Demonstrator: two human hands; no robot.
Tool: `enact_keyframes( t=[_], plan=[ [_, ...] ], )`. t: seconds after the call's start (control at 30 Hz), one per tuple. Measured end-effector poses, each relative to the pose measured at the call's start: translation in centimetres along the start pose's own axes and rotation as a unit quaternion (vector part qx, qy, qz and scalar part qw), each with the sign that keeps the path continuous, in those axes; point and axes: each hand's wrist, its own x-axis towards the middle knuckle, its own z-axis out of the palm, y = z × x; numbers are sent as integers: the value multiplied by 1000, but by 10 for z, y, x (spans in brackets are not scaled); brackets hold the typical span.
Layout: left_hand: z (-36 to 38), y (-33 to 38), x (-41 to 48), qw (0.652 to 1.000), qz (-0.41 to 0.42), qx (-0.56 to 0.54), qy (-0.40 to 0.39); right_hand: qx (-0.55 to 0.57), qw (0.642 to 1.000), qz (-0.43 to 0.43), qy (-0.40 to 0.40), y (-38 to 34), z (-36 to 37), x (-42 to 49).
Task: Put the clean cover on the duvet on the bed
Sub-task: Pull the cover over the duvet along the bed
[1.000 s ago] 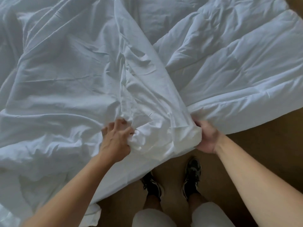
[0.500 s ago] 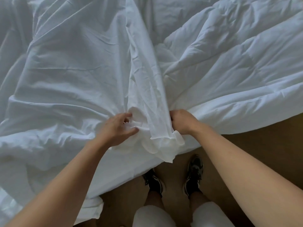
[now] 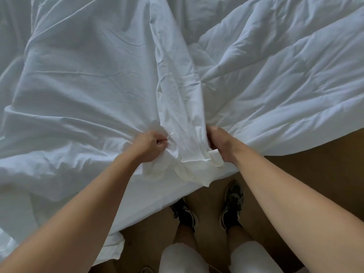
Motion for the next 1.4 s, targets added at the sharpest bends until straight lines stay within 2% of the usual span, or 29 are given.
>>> enact_keyframes(
  t=[0.1, 0.2, 0.3, 0.4, 0.5, 0.6, 0.7, 0.8, 0.87, 0.9, 0.97, 1.0, 1.03, 1.07, 1.13, 1.2, 1.27, 1.33, 1.4],
  plan=[
    [-5, 7, 6, 998, -13, 0, -66, 82, 995, 16, -61, 9, 10, 9],
    [-15, 6, 13, 984, -54, -146, -89, 148, 986, 41, -64, 7, 13, 16],
    [-18, 2, 13, 977, -52, -175, -107, 206, 976, 27, -68, -7, 17, 20],
    [-13, -1, 13, 980, -42, -165, -100, 201, 978, 30, -40, -11, 22, 28],
    [-5, -1, 15, 978, -60, -200, -27, 200, 978, 49, -12, -9, 28, 32],
    [4, 8, 17, 976, -59, -208, 32, 214, 976, 32, 8, -13, 36, 35],
    [1, 19, 17, 977, -54, -208, 17, 244, 969, 14, 24, -15, 45, 39],
    [-10, 20, 17, 974, -11, -224, -38, 265, 963, 11, 37, -14, 48, 42],
    [-20, 14, 21, 982, 19, -176, -61, 195, 979, 35, 55, -14, 47, 43],
    [-26, 11, 24, 990, 44, -130, -43, 128, 987, 50, 83, -14, 45, 44],
    [-35, 2, 37, 996, 57, -2, 70, 21, 991, 44, 127, -14, 38, 42],
    [-39, -4, 43, 989, 25, 63, 134, 1, 990, 32, 135, -14, 36, 39],
    [-40, -11, 50, 981, -31, 111, 159, -11, 990, 23, 138, -14, 33, 37],
    [-40, -17, 56, 978, -82, 132, 142, -20, 990, 17, 141, -13, 31, 35],
    [-34, -21, 64, 979, -118, 144, 83, -35, 989, 12, 142, -12, 29, 29],
    [-26, -21, 71, 977, -92, 184, 63, -93, 984, 4, 150, -11, 27, 29],
    [-25, -24, 73, 975, -43, 205, 71, -205, 964, -2, 168, -12, 27, 30],
    [-31, -35, 75, 983, -3, 170, 73, -289, 935, -6, 204, -17, 20, 29],
    [-38, -50, 70, 987, 21, 149, 63, -311, 921, -10, 233, -18, 8, 24]
  ],
)
